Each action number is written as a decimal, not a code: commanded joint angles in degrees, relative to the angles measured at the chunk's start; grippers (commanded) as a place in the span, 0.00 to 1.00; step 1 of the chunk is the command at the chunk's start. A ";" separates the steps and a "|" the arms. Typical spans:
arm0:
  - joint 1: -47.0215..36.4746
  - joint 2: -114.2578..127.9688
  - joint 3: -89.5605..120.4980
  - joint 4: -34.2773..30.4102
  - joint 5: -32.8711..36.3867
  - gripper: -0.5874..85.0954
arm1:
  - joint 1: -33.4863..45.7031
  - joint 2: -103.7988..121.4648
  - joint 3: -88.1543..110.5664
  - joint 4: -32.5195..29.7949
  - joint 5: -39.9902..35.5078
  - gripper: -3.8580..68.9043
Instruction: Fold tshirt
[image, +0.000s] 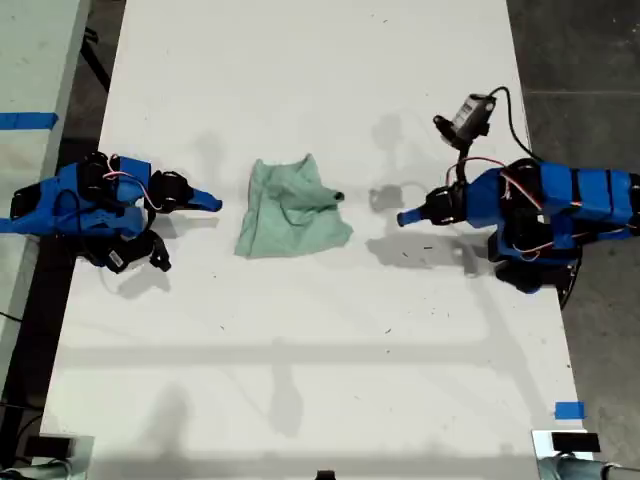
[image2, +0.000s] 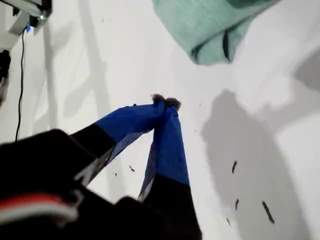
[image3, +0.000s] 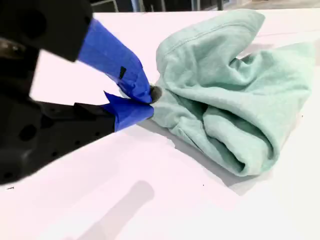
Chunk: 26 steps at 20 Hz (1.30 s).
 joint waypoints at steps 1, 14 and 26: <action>2.46 6.06 0.35 0.26 -0.18 0.02 | -2.02 -26.54 -21.27 -8.17 -4.22 0.03; 3.78 6.06 0.35 0.26 -0.18 0.01 | -2.55 -70.49 -64.69 -1.05 -11.25 0.03; 4.83 6.06 0.35 0.26 -0.18 0.08 | 26.54 -83.85 -86.66 11.69 -30.76 0.03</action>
